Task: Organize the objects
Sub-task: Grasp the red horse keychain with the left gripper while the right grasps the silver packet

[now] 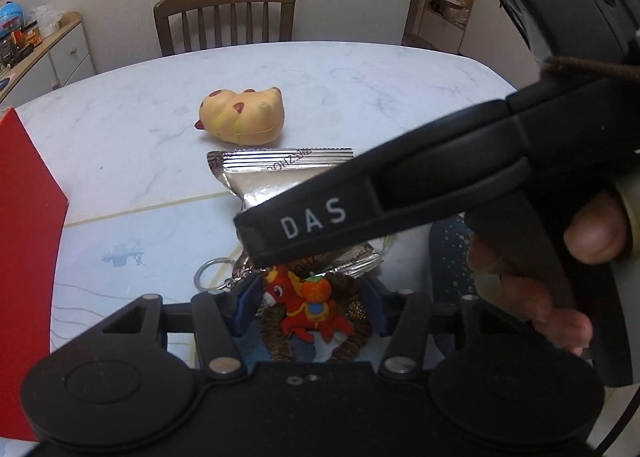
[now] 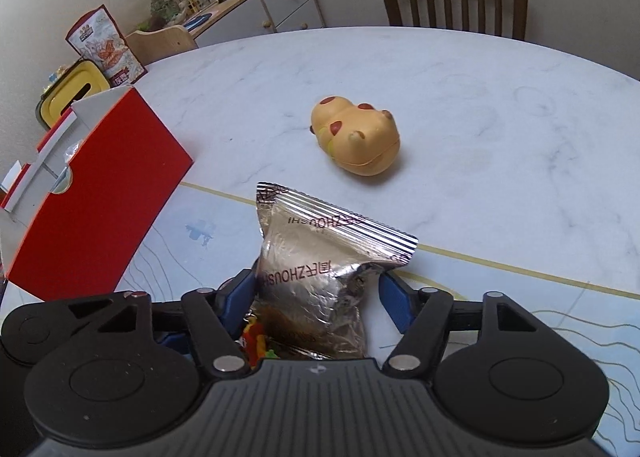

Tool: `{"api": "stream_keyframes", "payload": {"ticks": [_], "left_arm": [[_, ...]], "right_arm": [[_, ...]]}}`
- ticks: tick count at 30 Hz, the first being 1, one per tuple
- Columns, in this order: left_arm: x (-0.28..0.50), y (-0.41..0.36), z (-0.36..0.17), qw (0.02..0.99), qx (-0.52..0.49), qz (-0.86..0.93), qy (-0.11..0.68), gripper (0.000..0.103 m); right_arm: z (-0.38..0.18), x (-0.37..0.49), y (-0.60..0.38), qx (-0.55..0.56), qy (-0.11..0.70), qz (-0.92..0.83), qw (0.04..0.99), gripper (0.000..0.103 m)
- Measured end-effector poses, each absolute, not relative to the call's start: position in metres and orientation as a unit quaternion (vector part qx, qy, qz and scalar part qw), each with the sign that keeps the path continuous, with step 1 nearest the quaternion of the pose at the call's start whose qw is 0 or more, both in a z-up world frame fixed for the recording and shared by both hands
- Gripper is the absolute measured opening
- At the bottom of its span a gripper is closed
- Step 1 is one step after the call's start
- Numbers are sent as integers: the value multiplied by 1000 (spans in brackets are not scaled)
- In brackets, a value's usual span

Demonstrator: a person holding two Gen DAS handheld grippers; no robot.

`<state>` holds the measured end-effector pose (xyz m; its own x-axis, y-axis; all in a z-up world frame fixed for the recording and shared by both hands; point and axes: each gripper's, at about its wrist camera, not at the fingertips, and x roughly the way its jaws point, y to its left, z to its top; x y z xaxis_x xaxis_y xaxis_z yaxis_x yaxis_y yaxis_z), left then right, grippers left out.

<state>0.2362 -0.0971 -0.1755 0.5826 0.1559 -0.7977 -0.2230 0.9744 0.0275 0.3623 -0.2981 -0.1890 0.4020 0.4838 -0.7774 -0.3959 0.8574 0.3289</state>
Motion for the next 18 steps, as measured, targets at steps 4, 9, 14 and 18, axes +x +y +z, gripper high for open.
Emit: {"api": "stream_keyframes", "payload": {"ticks": [4,9,14,18], "left_arm": [[230,-95,-176,889,-46,106,444,49],[231,-94,-176,888,-54,99,446,39],[229,-92,-174,888,-57,98,446,39],[228,-92,-168,890,-56,94,443,39]], "right_arm": [[-190,364,-297,49,480,267,834,59],[-191,364,-298,52,480,267,834,52],[-189,361,-300,56,477,266,836,46],[-186,358,-302,63,475,261,838,43]]}}
